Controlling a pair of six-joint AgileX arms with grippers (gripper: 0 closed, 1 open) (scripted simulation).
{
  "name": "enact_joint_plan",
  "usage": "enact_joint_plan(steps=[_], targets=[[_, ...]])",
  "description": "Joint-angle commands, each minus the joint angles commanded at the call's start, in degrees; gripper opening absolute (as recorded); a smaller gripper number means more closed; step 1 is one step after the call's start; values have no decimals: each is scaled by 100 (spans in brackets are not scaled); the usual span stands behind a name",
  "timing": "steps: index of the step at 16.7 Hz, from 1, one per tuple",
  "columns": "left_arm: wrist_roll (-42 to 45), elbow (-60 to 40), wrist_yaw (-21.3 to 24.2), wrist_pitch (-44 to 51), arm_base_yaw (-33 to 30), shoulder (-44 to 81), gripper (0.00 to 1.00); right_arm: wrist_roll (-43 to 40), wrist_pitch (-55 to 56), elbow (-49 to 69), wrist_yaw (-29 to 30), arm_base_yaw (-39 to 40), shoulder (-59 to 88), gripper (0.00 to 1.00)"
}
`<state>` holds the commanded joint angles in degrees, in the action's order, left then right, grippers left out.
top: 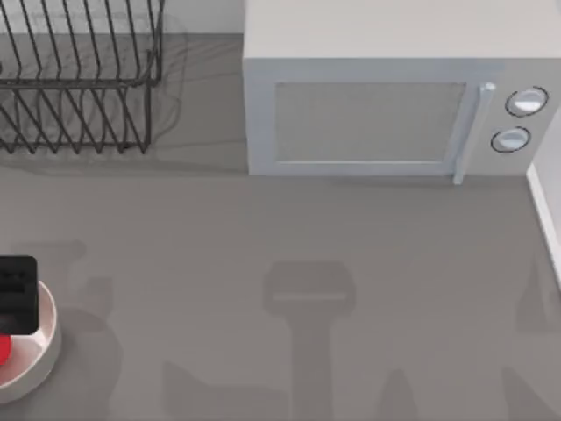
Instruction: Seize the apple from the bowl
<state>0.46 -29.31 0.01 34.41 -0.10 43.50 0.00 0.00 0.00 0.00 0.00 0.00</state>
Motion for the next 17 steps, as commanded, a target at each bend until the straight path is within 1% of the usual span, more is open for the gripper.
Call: enact_joint_plan(steps=[4,8,11,17], targets=[[19,-1220,0,1444,-4,2007,100,0,0,0,0,0,0,100],[32,-2065,0,2456,-7,3342,100,0,0,0,0,0,0,100],[36,-2326,0,2747,-8,3712,100,0,0,0,0,0,0,100],[38,-2236,0,2645,-4,3736,100,0,0,0,0,0,0,100]])
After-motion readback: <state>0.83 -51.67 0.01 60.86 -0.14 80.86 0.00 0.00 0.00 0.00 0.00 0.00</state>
